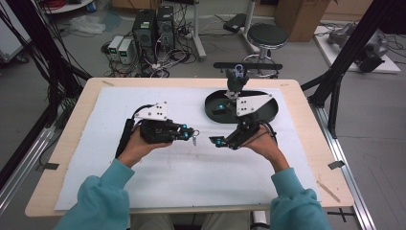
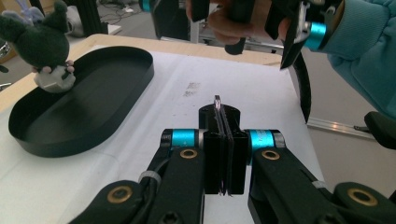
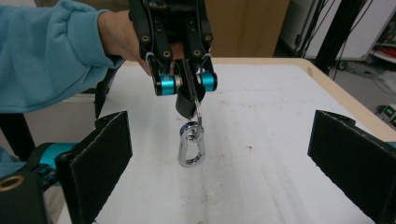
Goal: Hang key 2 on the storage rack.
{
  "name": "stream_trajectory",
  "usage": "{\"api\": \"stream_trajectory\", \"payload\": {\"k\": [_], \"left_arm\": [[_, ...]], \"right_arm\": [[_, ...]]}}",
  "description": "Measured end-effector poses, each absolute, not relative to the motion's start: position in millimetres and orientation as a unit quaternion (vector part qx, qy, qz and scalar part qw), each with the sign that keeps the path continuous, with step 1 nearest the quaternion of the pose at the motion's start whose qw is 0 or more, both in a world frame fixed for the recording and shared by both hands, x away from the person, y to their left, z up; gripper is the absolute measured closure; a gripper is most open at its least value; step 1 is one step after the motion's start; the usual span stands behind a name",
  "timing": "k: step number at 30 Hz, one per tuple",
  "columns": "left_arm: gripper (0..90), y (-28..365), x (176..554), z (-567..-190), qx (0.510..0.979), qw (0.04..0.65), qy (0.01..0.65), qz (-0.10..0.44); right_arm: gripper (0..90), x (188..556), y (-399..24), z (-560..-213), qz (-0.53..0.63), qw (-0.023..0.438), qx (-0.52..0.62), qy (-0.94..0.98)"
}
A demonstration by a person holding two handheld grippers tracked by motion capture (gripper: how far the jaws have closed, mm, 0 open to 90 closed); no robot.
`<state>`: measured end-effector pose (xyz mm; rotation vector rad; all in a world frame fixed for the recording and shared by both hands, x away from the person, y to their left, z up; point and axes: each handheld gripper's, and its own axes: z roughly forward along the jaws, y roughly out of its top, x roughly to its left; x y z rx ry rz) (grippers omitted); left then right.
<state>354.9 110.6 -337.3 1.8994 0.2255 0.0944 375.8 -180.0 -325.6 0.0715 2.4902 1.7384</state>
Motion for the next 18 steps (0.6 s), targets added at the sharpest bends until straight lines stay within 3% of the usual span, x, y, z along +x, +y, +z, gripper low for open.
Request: {"api": "stream_trajectory", "payload": {"k": [2, 4, 10, 12, 18], "left_arm": [[88.2, 109.9, 354.8, -336.8, 0.81, 0.578, 0.095, 0.04], [88.2, 108.4, 354.6, -336.2, 0.81, 0.578, 0.092, 0.04], [88.2, 108.5, 354.3, -335.6, 0.807, 0.582, 0.091, 0.04], [88.2, 108.3, 353.8, -335.3, 0.806, 0.584, 0.09, 0.038], [88.2, 105.4, 351.1, -335.5, 0.807, 0.584, 0.082, 0.034]], "right_arm": [[7.9, 376.4, -177.4, -325.9, 0.568, 0.049, 0.019, 0.821], [18.2, 377.0, -176.3, -325.3, 0.563, 0.037, 0.005, 0.825], [31.6, 376.4, -172.0, -324.1, 0.557, 0.034, -0.014, 0.83], [40.1, 376.4, -170.8, -324.7, 0.552, 0.027, -0.021, 0.833], [50.3, 377.7, -166.4, -327.3, 0.544, 0.017, -0.027, 0.839]]}}
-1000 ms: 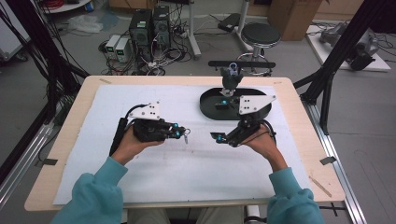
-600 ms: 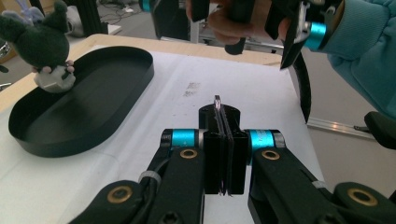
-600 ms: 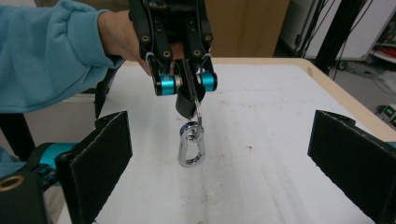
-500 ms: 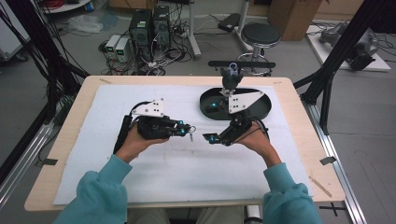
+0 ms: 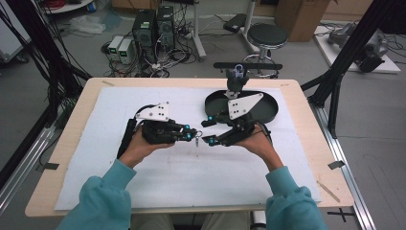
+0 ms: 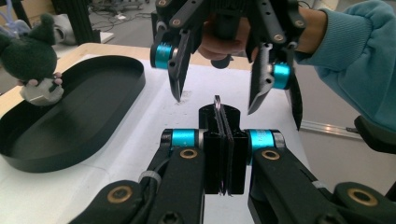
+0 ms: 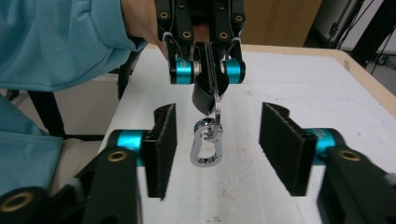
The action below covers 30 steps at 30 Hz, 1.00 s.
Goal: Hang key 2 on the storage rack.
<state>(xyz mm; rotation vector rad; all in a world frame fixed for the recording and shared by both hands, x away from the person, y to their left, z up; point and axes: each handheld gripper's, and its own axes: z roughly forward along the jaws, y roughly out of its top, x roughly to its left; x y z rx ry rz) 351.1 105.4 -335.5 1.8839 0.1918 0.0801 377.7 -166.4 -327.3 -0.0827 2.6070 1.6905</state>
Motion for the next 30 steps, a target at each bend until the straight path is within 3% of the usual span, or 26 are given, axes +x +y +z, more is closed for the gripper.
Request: {"api": "stream_trajectory", "payload": {"k": [14, 30], "left_arm": [[88.2, 103.1, 349.5, -336.0, 0.807, 0.585, 0.077, 0.031], [88.2, 102.2, 349.6, -336.6, 0.812, 0.578, 0.07, 0.033]], "right_arm": [[71.2, 376.6, -162.8, -328.1, 0.526, 0.008, -0.05, 0.849], [84.8, 374.0, -163.7, -326.2, 0.524, 0.019, -0.053, 0.85]]}}
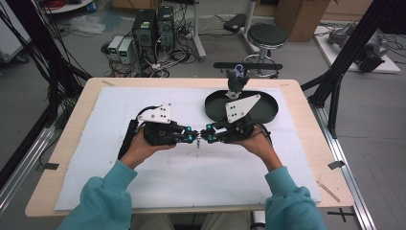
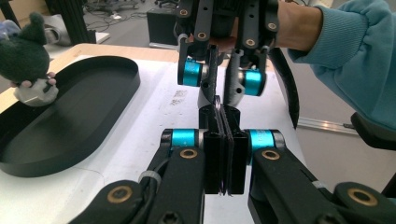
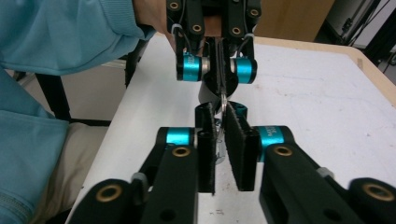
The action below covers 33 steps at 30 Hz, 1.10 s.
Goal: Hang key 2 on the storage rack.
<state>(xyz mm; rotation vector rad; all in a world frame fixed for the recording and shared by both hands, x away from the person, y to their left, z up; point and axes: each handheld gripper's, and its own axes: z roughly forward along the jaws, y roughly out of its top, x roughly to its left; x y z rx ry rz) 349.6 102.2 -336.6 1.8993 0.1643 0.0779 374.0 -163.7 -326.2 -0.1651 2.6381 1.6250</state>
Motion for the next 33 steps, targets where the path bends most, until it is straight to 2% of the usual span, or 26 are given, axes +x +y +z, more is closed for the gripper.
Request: {"api": "stream_trajectory", "payload": {"k": [14, 19, 23, 25, 28, 30, 33], "left_arm": [[85.7, 101.4, 350.6, -338.8, 0.809, 0.584, 0.061, 0.033], [67.3, 101.8, 350.4, -340.2, 0.796, 0.601, 0.055, 0.036], [42.6, 102.2, 349.8, -344.3, 0.791, 0.604, 0.074, 0.059], [22.1, 104.0, 349.9, -346.0, 0.786, 0.608, 0.081, 0.077], [1.5, 108.2, 350.8, -347.9, 0.773, 0.622, 0.084, 0.092], [1.7, 115.9, 350.8, -347.9, 0.767, 0.621, 0.104, 0.124], [1.7, 127.9, 349.4, -350.0, 0.765, 0.618, 0.126, 0.132]], "right_arm": [[88.9, 375.0, -164.2, -325.8, 0.521, 0.008, -0.039, 0.853], [88.9, 376.0, -166.9, -325.5, 0.516, 0.016, -0.026, 0.856], [88.9, 377.2, -169.6, -324.8, 0.521, 0.02, -0.02, 0.853], [88.9, 377.6, -171.7, -324.2, 0.522, 0.022, -0.015, 0.853], [88.8, 378.0, -175.9, -322.8, 0.522, 0.024, -0.006, 0.852], [88.9, 378.7, -178.9, -321.9, 0.524, 0.031, 0.0, 0.851], [88.9, 380.2, -185.8, -320.0, 0.528, 0.04, 0.012, 0.849]]}}
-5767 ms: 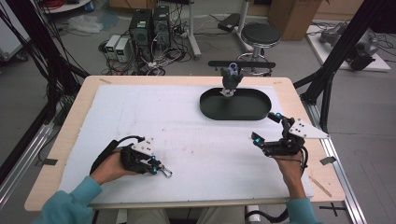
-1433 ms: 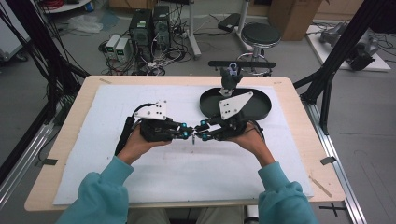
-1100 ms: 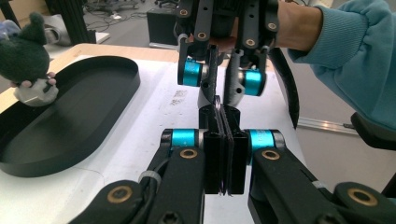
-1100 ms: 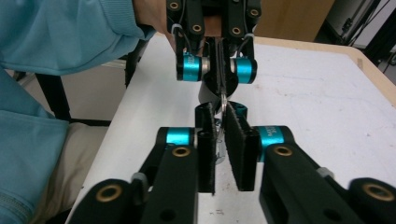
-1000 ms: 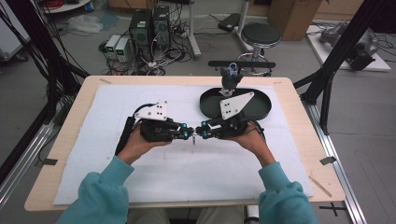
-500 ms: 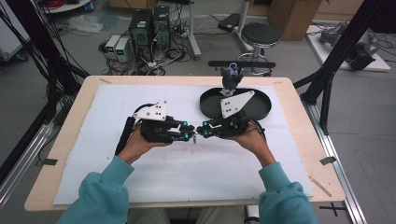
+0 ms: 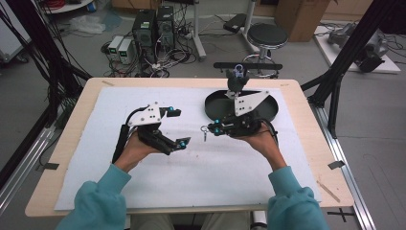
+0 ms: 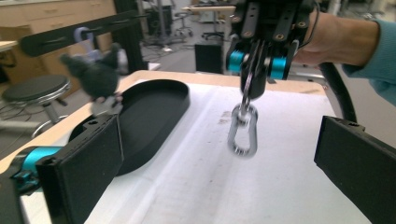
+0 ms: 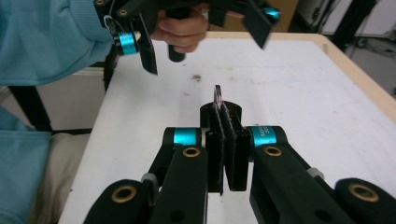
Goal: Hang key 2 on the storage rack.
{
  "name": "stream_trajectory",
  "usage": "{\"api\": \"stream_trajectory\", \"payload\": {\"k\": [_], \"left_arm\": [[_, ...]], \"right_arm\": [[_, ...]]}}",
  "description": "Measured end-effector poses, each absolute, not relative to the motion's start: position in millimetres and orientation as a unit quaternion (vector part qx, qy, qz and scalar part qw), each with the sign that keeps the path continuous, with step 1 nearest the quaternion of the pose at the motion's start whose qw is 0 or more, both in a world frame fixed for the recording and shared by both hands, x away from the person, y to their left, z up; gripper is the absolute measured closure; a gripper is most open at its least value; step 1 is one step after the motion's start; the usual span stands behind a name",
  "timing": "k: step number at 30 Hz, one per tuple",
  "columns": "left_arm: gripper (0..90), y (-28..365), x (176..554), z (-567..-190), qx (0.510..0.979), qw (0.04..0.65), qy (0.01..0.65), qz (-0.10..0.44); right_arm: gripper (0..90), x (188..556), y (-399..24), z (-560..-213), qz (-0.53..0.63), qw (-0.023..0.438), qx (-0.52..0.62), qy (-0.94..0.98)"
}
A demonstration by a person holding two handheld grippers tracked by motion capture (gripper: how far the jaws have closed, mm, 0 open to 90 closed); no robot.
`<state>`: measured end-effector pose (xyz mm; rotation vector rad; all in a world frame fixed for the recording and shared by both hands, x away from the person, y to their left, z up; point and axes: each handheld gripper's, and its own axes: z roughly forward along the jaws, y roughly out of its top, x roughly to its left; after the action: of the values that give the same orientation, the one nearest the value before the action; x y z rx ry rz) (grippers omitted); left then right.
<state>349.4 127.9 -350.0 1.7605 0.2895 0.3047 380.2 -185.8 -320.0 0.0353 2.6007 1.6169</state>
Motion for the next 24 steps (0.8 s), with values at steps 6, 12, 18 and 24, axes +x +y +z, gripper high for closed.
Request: {"api": "stream_trajectory", "payload": {"k": [6, 12, 18, 24], "left_arm": [[1.7, 155.8, 341.9, -360.7, 0.759, 0.608, 0.158, 0.171], [1.7, 187.2, 332.6, -375.7, 0.749, 0.602, 0.199, 0.191], [1.7, 216.9, 318.5, -393.4, 0.721, 0.616, 0.222, 0.227], [1.7, 239.2, 305.7, -413.6, 0.697, 0.631, 0.244, 0.237]], "right_arm": [[88.9, 383.6, -202.3, -316.5, 0.533, 0.062, 0.037, 0.843], [88.9, 389.1, -223.3, -311.1, 0.536, 0.086, 0.07, 0.837], [88.8, 397.2, -244.0, -302.9, 0.537, 0.111, 0.102, 0.83], [88.8, 408.1, -265.9, -292.7, 0.53, 0.13, 0.138, 0.826]]}}
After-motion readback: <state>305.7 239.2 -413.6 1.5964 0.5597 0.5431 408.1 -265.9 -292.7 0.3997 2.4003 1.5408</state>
